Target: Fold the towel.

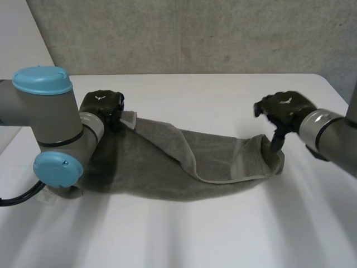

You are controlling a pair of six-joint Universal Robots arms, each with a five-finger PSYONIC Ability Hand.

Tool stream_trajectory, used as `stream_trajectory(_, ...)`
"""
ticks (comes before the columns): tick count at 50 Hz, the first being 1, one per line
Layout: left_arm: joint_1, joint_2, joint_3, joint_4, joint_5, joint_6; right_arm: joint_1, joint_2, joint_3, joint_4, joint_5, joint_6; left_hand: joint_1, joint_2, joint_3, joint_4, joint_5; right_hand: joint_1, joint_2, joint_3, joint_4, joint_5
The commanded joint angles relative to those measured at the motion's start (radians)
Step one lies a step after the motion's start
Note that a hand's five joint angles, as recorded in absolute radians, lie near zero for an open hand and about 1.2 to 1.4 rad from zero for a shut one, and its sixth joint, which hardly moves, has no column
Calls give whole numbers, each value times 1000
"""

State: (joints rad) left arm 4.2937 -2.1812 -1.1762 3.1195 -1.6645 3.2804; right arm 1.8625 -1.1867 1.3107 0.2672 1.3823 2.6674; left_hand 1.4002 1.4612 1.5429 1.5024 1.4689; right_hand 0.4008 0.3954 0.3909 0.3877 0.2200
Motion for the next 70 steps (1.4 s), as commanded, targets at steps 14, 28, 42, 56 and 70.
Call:
stream_trajectory(14,18,-2,0,2,0,-2,107,237,55,-132,118,-181,-4,-65,-147,-106,-247,221,227,231,235,228)
stream_trajectory(28,20,64,198,33,21,-15,107,87,-65,-584,146,-129,-4,-65,-147,-106,-247,995,1001,1005,1009,1002)
stream_trajectory(42,75,121,318,281,54,-281,93,-51,-99,-780,98,-29,-4,-65,-147,-106,-247,995,1001,1005,1009,1002)
stream_trajectory(56,109,233,-420,298,282,-292,58,-30,175,-471,-65,-15,-363,-424,-506,-465,-606,995,1001,1005,1009,1002)
stream_trajectory(70,251,419,-747,338,331,-85,-32,-223,420,-474,-137,-8,-444,-505,-587,-546,-687,995,1001,1005,1009,1002)
